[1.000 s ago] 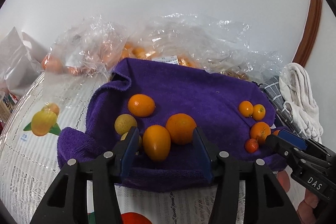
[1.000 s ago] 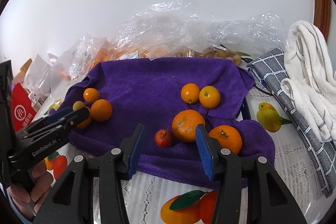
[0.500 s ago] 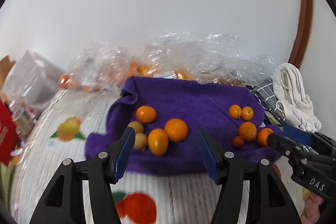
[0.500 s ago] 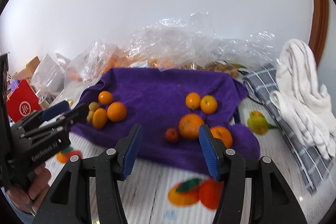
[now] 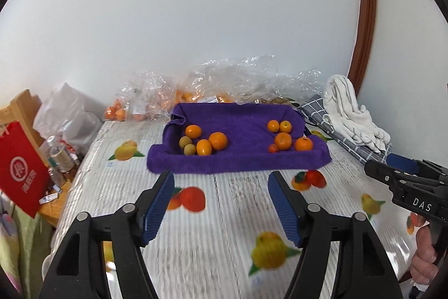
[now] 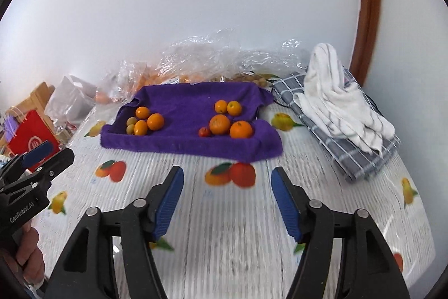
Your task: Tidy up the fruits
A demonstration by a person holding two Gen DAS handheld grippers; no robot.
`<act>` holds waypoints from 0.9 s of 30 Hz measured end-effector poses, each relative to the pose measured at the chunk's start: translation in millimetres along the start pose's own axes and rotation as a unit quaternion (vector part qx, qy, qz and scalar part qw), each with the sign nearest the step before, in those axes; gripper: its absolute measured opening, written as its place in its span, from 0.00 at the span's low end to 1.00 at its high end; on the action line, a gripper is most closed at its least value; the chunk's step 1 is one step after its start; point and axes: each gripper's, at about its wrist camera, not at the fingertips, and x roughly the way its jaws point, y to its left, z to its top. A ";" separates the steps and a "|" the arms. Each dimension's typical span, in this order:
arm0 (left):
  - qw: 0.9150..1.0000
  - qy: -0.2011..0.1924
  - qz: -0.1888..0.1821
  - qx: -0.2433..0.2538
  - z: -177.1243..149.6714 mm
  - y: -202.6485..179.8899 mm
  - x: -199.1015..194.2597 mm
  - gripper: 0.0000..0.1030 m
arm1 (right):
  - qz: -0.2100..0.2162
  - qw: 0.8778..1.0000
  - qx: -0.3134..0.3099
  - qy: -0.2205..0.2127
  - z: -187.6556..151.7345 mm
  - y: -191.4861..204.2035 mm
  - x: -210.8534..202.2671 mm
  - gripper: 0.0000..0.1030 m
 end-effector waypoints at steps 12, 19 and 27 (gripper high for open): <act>0.999 -0.023 0.023 -0.007 -17.3 -8.7 -60.9 0.84 | -0.018 0.998 -0.038 -0.051 -34.7 12.3 -71.0 0.98; 1.000 -0.019 0.022 -0.008 -24.0 -12.3 -67.8 0.84 | -0.014 0.998 -0.025 -0.047 -38.6 10.0 -79.8 0.98; 0.999 -0.023 0.023 -0.018 -21.0 -7.5 -75.6 0.84 | -0.014 0.998 -0.024 -0.055 -36.8 8.7 -90.1 0.98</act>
